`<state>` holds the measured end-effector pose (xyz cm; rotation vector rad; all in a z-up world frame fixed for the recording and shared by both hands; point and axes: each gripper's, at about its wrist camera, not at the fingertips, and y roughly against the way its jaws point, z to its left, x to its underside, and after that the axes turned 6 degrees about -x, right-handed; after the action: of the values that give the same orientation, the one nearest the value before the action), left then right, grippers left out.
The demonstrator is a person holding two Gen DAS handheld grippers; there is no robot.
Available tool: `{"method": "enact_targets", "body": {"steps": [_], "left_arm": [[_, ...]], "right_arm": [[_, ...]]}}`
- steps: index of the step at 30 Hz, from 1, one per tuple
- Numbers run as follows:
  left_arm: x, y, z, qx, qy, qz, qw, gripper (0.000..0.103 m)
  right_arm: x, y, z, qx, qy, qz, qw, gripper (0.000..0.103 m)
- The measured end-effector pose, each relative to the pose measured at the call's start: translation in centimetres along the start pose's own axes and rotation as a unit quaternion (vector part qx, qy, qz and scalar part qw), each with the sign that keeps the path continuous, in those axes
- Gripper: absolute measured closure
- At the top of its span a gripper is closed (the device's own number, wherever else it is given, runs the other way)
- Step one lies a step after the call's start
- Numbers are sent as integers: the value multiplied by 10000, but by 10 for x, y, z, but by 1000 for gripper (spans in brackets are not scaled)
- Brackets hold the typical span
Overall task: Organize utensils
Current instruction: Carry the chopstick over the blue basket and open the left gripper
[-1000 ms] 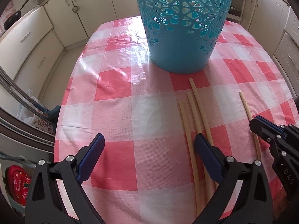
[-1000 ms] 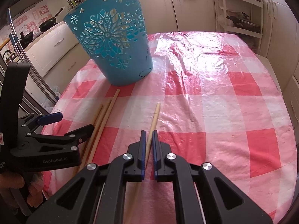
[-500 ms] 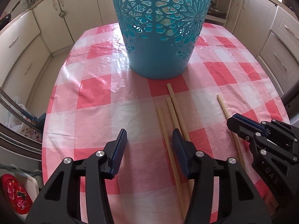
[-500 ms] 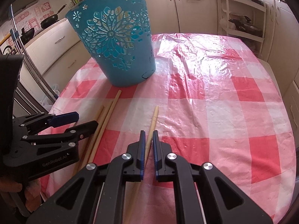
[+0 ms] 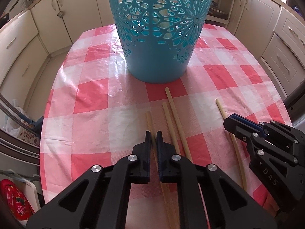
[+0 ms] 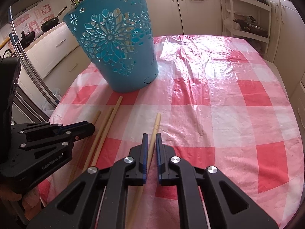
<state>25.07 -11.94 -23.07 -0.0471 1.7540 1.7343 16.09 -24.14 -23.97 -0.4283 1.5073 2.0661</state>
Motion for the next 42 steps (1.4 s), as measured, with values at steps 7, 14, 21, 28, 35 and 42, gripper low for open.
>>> {"method": "enact_targets", "body": {"steps": [7, 14, 21, 28, 35, 42], "left_arm": [[2, 10, 4, -187, -52, -66, 9998, 99], [-1, 53, 12, -197, 52, -412, 9989, 99], [-41, 143, 35, 379, 588, -1541, 9856, 99], [-114, 191, 46, 508, 1058, -2658, 9569, 99], [-177, 183, 48, 369, 1615, -3432, 9245, 98], [-205, 122, 46, -106, 1802, -3321, 9258, 98]], "right_arm": [[0, -1, -1, -34, -32, -31, 10000, 94], [0, 0, -2, -43, -44, -38, 10000, 94], [1, 1, -2, -44, -53, -53, 10000, 93], [1, 1, -3, -84, -102, -58, 9999, 93], [0, 1, -4, -146, -116, -59, 9998, 90], [0, 0, -6, -225, -193, -56, 9995, 90]]}}
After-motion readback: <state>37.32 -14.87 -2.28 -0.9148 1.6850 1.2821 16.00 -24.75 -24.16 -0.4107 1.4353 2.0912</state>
